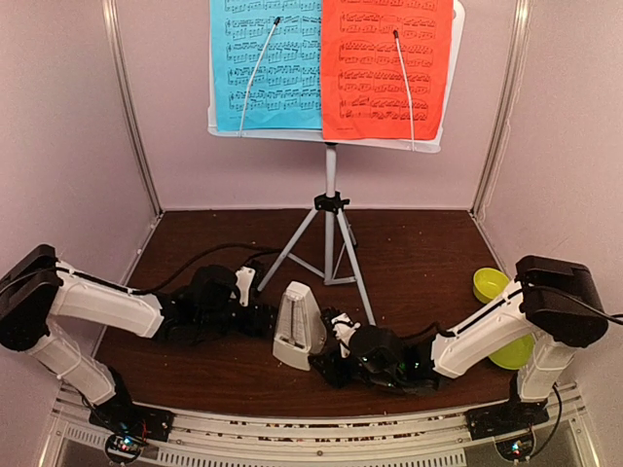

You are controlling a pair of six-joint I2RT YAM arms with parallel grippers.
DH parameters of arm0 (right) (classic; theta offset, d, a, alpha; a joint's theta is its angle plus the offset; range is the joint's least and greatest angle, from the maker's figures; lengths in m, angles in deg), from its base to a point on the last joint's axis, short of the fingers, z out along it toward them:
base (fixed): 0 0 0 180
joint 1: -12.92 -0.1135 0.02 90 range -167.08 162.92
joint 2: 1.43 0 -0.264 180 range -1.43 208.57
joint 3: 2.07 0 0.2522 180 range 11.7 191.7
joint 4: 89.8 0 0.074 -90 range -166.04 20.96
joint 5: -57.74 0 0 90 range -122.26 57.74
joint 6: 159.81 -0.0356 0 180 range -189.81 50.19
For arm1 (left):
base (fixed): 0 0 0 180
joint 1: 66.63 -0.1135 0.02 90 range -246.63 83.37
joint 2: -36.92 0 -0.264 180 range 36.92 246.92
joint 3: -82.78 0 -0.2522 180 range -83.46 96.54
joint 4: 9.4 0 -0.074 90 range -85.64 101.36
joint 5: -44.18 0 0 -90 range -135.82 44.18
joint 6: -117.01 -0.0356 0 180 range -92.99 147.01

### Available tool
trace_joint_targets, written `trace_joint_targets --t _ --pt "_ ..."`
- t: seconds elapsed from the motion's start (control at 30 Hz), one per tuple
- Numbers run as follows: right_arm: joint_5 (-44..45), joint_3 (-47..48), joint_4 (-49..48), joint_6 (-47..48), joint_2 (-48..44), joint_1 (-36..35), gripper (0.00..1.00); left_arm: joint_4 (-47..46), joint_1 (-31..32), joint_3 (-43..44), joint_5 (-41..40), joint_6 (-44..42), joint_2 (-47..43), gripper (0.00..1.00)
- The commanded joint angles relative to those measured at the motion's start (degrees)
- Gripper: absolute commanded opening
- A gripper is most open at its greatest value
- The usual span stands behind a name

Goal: Set up the instrument practice props

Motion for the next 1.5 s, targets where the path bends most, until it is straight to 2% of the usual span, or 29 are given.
trace_joint_targets --t 0.0,0.1,0.2,0.33,0.53,0.8,1.13,1.3,1.4,1.47 --pt "0.08 -3.46 -5.70 -1.35 -3.79 -0.28 0.43 0.85 1.49 -1.42 -7.18 -0.50 -11.08 0.82" --pt "1.40 -7.31 -7.62 -2.26 -7.51 -0.21 0.47 2.32 5.33 -4.11 -14.97 -2.01 -18.27 0.91" --pt "2.69 -9.95 -7.59 -2.58 -10.89 -0.04 0.50 2.84 9.17 -5.53 -17.79 -2.63 -22.84 0.97" --pt "4.17 -11.75 -6.74 -2.76 -14.54 0.73 0.56 2.11 15.02 -4.98 -20.94 -3.07 -23.71 0.98" --pt "5.38 -12.68 -4.87 -2.75 -18.17 2.06 0.65 -4.45 19.48 -3.33 -23.02 -0.62 -18.19 0.98" --pt "7.16 -13.34 -4.15 -3.97 -19.53 2.62 0.75 0.33 20.14 6.15 -28.25 3.17 -6.73 0.98" --pt "8.26 -14.14 -4.11 -4.27 -20.15 2.90 0.81 2.44 20.44 11.22 -31.03 5.71 3.15 0.98" --pt "8.26 -14.15 -4.37 -4.49 -19.41 2.96 0.82 3.26 20.45 12.56 -31.45 7.07 6.24 0.92" --pt "8.36 -14.23 -4.44 -4.61 -19.00 3.04 0.82 3.75 20.45 12.76 -31.38 8.23 7.13 0.83" --pt "8.25 -14.21 -4.33 -4.90 -18.71 3.10 0.82 3.89 20.45 12.80 -30.71 8.25 6.54 0.73"
